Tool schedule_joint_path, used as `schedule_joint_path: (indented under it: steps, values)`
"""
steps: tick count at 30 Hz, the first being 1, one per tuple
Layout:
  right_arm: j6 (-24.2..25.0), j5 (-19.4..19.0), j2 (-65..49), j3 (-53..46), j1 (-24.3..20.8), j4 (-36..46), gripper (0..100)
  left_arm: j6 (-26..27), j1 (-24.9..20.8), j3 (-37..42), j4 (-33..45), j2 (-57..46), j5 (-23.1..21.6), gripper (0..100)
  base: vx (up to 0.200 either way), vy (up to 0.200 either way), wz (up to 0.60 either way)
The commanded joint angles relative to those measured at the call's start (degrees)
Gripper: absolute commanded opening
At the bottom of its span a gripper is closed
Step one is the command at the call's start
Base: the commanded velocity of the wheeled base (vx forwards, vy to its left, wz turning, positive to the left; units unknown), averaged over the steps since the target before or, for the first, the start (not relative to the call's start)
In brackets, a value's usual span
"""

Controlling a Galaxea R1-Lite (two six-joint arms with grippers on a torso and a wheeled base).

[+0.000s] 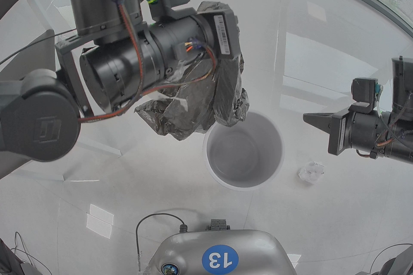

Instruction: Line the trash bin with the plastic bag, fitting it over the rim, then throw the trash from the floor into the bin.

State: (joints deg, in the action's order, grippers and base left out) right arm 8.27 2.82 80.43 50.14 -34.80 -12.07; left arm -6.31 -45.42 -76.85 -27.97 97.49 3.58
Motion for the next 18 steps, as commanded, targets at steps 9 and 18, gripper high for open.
schedule_joint_path:
  steps: [9, 18]
  values:
    - [0.1, -0.1, -0.1, -6.6, 0.7, -0.1, 0, 4.6, -1.0, -8.2, 0.1, 0.2, 0.2, 0, 0.0, 0.0, 0.0]
    - [0.1, 0.0, -0.1, -8.3, 1.2, -0.1, 0, 5.0, -4.5, -9.5, 0.0, -0.1, 0.3, 0, 0.0, 0.0, 0.0]
